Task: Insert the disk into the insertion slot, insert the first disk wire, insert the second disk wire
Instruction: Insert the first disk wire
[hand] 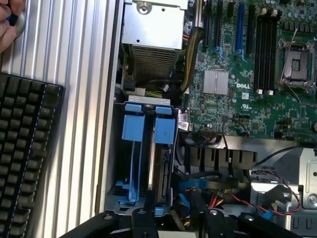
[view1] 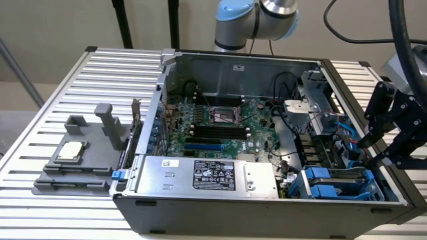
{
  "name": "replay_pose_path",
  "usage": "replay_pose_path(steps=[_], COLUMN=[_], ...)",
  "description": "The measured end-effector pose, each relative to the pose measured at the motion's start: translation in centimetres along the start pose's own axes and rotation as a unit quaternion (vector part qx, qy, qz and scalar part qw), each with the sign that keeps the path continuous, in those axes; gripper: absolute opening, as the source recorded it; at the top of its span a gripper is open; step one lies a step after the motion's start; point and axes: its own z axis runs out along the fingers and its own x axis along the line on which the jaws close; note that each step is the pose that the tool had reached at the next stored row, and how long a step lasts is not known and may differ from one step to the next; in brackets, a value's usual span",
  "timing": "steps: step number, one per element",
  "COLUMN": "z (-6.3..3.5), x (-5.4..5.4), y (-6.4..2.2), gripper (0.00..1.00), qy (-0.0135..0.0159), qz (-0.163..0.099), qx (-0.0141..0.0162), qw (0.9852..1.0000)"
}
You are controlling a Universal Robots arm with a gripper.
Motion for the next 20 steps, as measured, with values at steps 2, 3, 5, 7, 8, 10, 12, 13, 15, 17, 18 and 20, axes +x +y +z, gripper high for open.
replay_pose_path(steps=[2,3,5,7,8,10,12,13,15,17,18,20], z=[0.36,0.55,0.95,1.33,1.51,1.8,1.96,1.99,2.02,2.05,2.06,2.06], x=[-0.1,-0.2,-0.5,-0.9,-1.1,-1.4,-1.7,-1.7,-1.7,-1.7,-1.7,-1.6], y=[-0.03,-0.04,-0.08,-0.12,-0.13,-0.17,-0.18,-0.15,0.05,0.25,0.31,0.36], gripper=[0.41,0.41,0.41,0.41,0.41,0.41,0.49,0.49,0.55,0.55,0.55,0.55], qy=[0.0014,0.0018,0.0024,0.0036,0.0043,0.0074,0.0106,0.0112,0.0117,0.0119,0.0121,0.0124], qz=[-0.001,-0.001,-0.002,-0.002,-0.003,-0.003,-0.004,-0.005,-0.01,-0.016,-0.019,-0.025], qx=[-0.0001,-0.0001,-0.0001,0.0001,0.0001,0.0002,-0.0001,-0.0002,-0.0005,-0.0009,-0.0012,-0.0015], qw=[1.0,1.0,1.0,1.0,1.0,1.0,0.9999,0.9999,0.9999,0.9998,0.9997,0.9996])
